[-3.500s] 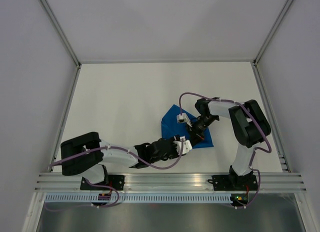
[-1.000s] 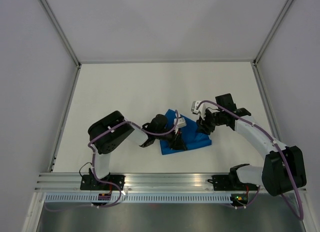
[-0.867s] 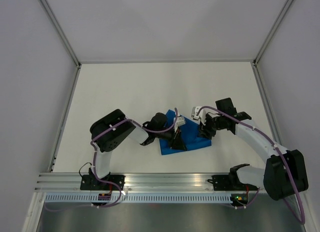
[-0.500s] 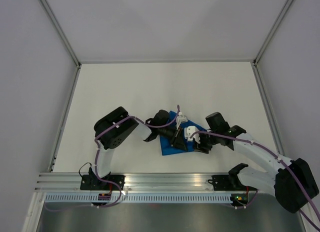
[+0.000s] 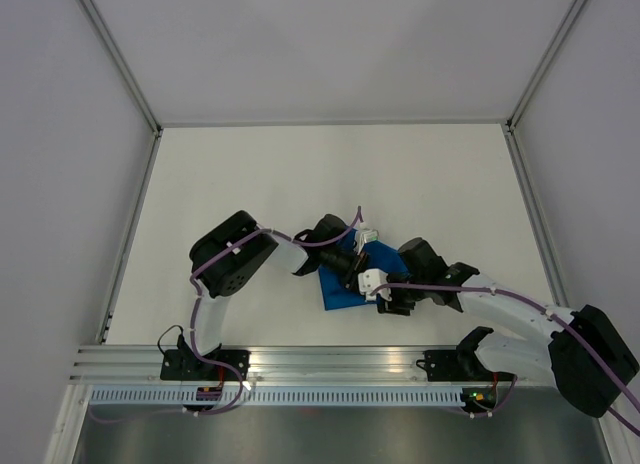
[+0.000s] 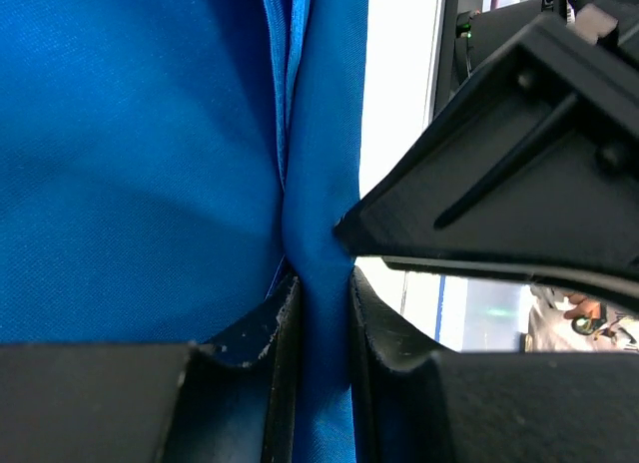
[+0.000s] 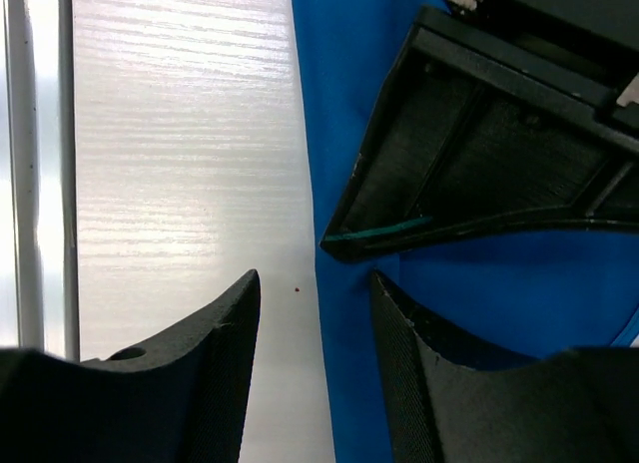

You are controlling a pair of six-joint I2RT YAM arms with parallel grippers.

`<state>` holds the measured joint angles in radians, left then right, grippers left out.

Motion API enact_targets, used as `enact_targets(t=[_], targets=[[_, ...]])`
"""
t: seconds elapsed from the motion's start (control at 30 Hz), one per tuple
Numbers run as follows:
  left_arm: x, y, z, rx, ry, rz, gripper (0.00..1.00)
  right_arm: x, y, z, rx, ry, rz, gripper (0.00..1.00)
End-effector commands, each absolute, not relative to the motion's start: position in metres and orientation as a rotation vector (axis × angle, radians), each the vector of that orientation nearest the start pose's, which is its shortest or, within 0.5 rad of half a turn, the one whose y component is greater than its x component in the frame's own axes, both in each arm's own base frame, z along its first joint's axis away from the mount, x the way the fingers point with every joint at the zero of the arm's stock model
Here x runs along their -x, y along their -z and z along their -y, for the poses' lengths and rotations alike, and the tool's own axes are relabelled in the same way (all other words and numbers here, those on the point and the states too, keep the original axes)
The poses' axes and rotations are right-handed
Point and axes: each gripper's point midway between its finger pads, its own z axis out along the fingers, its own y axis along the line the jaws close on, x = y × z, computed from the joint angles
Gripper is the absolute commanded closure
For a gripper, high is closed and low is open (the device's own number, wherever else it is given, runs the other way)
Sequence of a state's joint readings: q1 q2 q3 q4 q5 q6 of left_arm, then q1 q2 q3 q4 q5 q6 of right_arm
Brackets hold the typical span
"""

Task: Fold the napkin, place the utensils inside, and roll it up
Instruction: Roll the napkin with the utensil

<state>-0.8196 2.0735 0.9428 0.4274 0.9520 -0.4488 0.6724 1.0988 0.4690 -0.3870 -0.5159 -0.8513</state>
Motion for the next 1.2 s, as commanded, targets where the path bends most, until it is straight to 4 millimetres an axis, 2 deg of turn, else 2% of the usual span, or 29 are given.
enact_targets(t=[0.0,0.17,0.47,0.67,0.8,0.87,0.93,0.97,1.07,1.1,1.17], targets=[[-0.15,0.054,0.364,-0.867,1.445,-2.682,0.98,-0.154,-0.028,-0.203,1.837,-0.565,-1.654,0.47],[-0.149,0.052,0.365,-0.874,1.466,-2.673,0.98,-0.151,-0.018,-0.205,1.865,-0.546,-1.645,0.57],[-0.148,0.043,0.371,-0.893,1.541,-2.641,0.98,-0.144,-0.006,-0.2,1.921,-0.493,-1.635,0.59],[-0.148,0.038,0.374,-0.912,1.572,-2.622,0.97,-0.142,0.006,-0.197,1.974,-0.443,-1.664,0.7],[-0.151,0.032,0.374,-0.935,1.561,-2.592,0.89,-0.141,0.012,-0.197,1.994,-0.445,-1.697,0.87],[-0.159,0.022,0.374,-0.93,1.54,-2.553,0.77,-0.139,0.014,-0.196,2.004,-0.453,-1.717,0.93],[-0.168,0.014,0.373,-0.913,1.516,-2.524,0.69,-0.141,0.012,-0.199,1.997,-0.457,-1.727,0.96],[-0.174,0.003,0.373,-0.921,1.506,-2.487,0.68,-0.141,0.013,-0.199,2.0,-0.46,-1.734,0.98],[-0.189,-0.012,0.369,-0.9,1.457,-2.449,0.63,-0.14,0.012,-0.2,2.006,-0.475,-1.744,0.99],[-0.195,-0.024,0.369,-0.9,1.446,-2.415,0.62,-0.14,0.012,-0.201,2.011,-0.48,-1.748,1.0],[-0.206,-0.033,0.365,-0.878,1.401,-2.4,0.61,-0.138,0.014,-0.2,2.018,-0.489,-1.766,1.0]])
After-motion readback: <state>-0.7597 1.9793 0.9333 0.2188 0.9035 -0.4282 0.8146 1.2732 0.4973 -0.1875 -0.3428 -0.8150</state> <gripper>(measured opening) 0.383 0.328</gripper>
